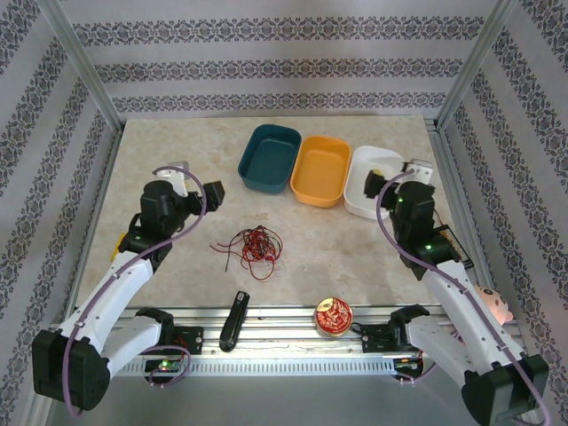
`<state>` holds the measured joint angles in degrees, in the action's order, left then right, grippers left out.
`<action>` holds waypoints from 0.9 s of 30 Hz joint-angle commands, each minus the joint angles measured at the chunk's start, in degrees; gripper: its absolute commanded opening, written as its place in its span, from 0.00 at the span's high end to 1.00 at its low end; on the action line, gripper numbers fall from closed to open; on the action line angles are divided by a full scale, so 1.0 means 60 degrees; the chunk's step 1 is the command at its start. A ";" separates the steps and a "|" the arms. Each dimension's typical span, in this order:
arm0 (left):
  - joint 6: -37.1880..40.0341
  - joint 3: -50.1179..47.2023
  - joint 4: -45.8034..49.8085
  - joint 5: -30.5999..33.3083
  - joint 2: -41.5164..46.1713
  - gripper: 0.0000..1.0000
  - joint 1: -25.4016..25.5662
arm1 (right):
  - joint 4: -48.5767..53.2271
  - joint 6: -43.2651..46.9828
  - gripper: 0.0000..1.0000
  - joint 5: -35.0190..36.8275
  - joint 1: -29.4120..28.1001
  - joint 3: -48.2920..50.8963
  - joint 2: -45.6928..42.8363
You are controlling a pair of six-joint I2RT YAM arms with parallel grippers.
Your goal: Untangle the cables
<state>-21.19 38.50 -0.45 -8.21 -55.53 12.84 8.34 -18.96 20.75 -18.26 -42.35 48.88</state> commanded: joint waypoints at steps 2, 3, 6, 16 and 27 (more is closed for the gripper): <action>-0.1122 -0.0828 0.0618 -0.0698 0.0022 0.00 0.0382 | 0.2446 -0.1253 0.02 -0.0561 -0.1318 -0.0922 0.0726; -0.1205 -0.1006 0.0530 -0.0772 0.0026 0.00 0.0441 | 0.2667 -0.1411 0.03 -0.0894 -0.1504 -0.1070 0.0987; -0.1527 -0.1421 0.0595 -0.0897 -0.0105 0.00 0.0767 | 0.3102 -0.1918 0.14 -0.2229 -0.2047 -0.1494 0.1909; -0.2208 -0.2393 0.0743 -0.0312 -0.0122 0.04 0.2490 | 0.2817 -0.2494 0.37 -0.3511 -0.3689 -0.2027 0.4095; -0.2820 -0.2773 -0.0801 -0.0778 -0.1054 0.29 0.2942 | 0.2558 -0.2315 0.52 -0.5300 -0.4093 -0.2958 0.6503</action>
<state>-36.56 21.74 -0.38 -12.08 -60.53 29.50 23.79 -33.28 -6.46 -41.93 -56.99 84.79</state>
